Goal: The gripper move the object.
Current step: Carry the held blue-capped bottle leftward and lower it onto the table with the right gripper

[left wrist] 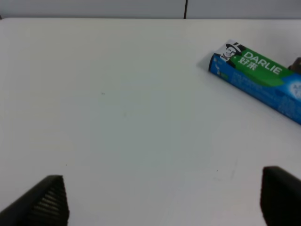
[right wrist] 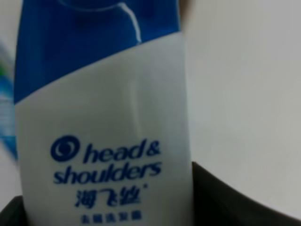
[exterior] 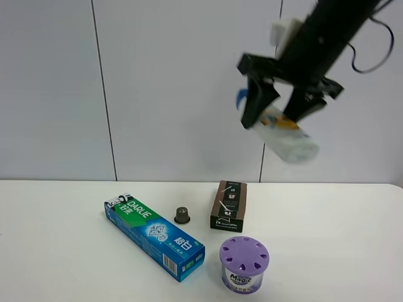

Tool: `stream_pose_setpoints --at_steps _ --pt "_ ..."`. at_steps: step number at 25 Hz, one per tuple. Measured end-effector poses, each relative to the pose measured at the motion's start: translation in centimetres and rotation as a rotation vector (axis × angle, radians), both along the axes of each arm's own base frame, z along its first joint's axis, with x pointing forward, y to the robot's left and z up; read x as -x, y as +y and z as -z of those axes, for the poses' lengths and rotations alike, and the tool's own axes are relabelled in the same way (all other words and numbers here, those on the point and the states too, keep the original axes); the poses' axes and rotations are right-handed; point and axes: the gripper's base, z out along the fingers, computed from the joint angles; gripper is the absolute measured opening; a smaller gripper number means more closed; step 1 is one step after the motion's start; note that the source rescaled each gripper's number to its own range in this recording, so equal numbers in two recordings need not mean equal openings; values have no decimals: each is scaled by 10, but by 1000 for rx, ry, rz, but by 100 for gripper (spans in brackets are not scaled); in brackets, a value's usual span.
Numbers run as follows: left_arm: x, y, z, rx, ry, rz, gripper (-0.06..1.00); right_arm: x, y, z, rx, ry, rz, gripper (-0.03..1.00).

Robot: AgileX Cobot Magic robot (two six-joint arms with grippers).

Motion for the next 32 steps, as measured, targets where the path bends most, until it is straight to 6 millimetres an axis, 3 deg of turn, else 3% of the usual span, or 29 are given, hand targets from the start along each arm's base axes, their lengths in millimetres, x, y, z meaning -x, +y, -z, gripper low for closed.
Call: stream_pose_setpoints --at_steps 5,7,10,14,16,22,25,28,32 --pt "0 0 0 0 0 0 100 23 75 -54 -80 -172 -208 0" --pt "0 0 0 0 0 0 100 30 105 -58 -89 -189 -274 0" --pt "0 0 0 0 0 0 100 34 148 -46 -89 -171 -347 0" --pt "0 0 0 0 0 0 100 29 196 -2 -44 -88 -385 0" --pt "0 0 0 0 0 0 100 23 214 30 1 -22 -397 0" --pt "0 0 0 0 0 0 100 6 240 140 160 176 -392 0" --pt "0 0 0 0 0 0 100 4 243 179 200 250 -357 0" --pt "0 0 0 0 0 0 100 6 246 193 185 299 -332 0" --pt "0 0 0 0 0 0 100 5 255 188 81 299 -273 0"
